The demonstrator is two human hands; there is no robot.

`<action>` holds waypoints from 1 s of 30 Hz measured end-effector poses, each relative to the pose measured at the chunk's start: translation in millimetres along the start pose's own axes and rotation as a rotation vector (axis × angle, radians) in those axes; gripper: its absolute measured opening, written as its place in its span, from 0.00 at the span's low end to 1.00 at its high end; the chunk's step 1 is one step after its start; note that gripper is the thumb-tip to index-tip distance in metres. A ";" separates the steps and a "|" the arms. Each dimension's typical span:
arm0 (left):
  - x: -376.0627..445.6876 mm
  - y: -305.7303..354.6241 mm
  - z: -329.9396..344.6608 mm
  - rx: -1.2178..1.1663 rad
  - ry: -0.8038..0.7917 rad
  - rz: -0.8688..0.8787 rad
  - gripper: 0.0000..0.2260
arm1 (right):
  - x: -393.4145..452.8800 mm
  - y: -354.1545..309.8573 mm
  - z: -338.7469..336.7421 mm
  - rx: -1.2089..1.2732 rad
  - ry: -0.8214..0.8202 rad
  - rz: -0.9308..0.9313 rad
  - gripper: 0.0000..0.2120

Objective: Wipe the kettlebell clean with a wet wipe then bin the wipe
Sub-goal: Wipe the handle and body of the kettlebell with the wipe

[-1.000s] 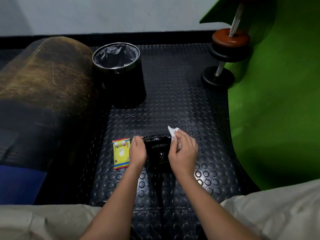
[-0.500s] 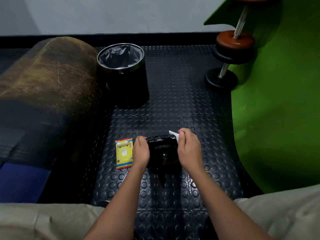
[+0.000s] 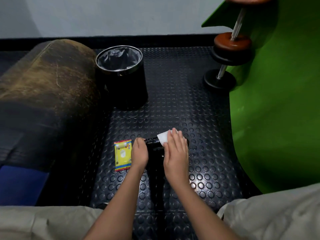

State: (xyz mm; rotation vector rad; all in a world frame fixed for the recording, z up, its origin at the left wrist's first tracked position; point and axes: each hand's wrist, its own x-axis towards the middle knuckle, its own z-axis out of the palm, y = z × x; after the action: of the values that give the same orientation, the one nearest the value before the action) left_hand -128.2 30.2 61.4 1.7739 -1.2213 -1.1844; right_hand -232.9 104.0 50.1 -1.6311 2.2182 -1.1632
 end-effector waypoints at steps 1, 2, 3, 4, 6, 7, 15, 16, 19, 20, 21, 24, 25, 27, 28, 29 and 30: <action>0.1 0.2 0.0 0.003 0.002 -0.001 0.17 | -5.2 0.7 1.9 0.059 0.047 0.061 0.22; 0.3 0.3 0.1 0.010 0.003 -0.004 0.17 | -9.9 -1.1 3.9 0.114 0.093 0.136 0.22; 0.5 -0.1 0.2 0.015 0.004 -0.008 0.16 | -13.4 -5.4 6.1 0.163 0.134 0.219 0.23; 0.3 -0.3 0.1 0.016 0.005 -0.011 0.16 | -15.5 -11.9 7.8 0.207 0.171 0.298 0.24; -0.8 0.6 -0.3 0.014 0.009 -0.016 0.15 | -12.2 -26.2 9.8 0.255 0.262 0.451 0.24; -1.0 1.3 -0.3 0.018 0.010 -0.017 0.16 | -7.3 -33.6 10.7 0.255 0.313 0.532 0.22; -0.6 1.5 -0.7 0.009 0.002 0.014 0.15 | 27.3 -62.4 4.6 0.855 0.512 1.107 0.21; -0.5 0.9 -0.7 0.008 -0.001 0.022 0.14 | 33.6 -65.5 -0.4 0.999 0.519 1.207 0.21; -0.2 -0.4 -1.3 -0.004 -0.007 0.024 0.13 | 52.4 -57.9 -22.4 1.466 0.430 1.402 0.16; -0.2 -0.2 -1.1 -0.008 -0.010 0.020 0.13 | 55.9 -54.1 -31.4 1.555 0.360 1.435 0.15; 0.1 0.2 -0.9 -0.008 -0.009 0.017 0.13 | 57.7 -50.5 -36.1 1.638 0.300 1.452 0.16; 0.8 0.0 0.2 -0.012 -0.004 0.014 0.13 | 57.0 -48.6 -38.7 1.810 0.265 1.444 0.24; 1.1 -0.4 0.2 -0.012 -0.004 0.012 0.13 | 54.5 -50.0 -36.3 1.842 0.229 1.431 0.26; 2.1 -1.3 0.1 -0.012 -0.003 0.010 0.14 | 50.3 -50.4 -31.7 1.879 0.138 1.408 0.32; 2.8 -2.1 0.3 -0.010 -0.005 0.006 0.15 | 49.2 -49.4 -30.6 1.888 0.097 1.409 0.35; 3.1 -1.9 0.0 -0.008 -0.007 0.001 0.15 | 49.3 -48.2 -30.7 1.903 0.049 1.402 0.37; 3.3 -1.8 0.3 -0.010 -0.008 -0.003 0.15 | 50.0 -48.2 -32.4 1.894 0.026 1.412 0.38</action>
State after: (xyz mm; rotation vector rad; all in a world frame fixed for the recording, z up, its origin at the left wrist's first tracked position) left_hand -127.4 27.7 58.7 1.7657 -1.2161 -1.1986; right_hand -234.1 71.5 119.6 0.6001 0.6723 -1.5046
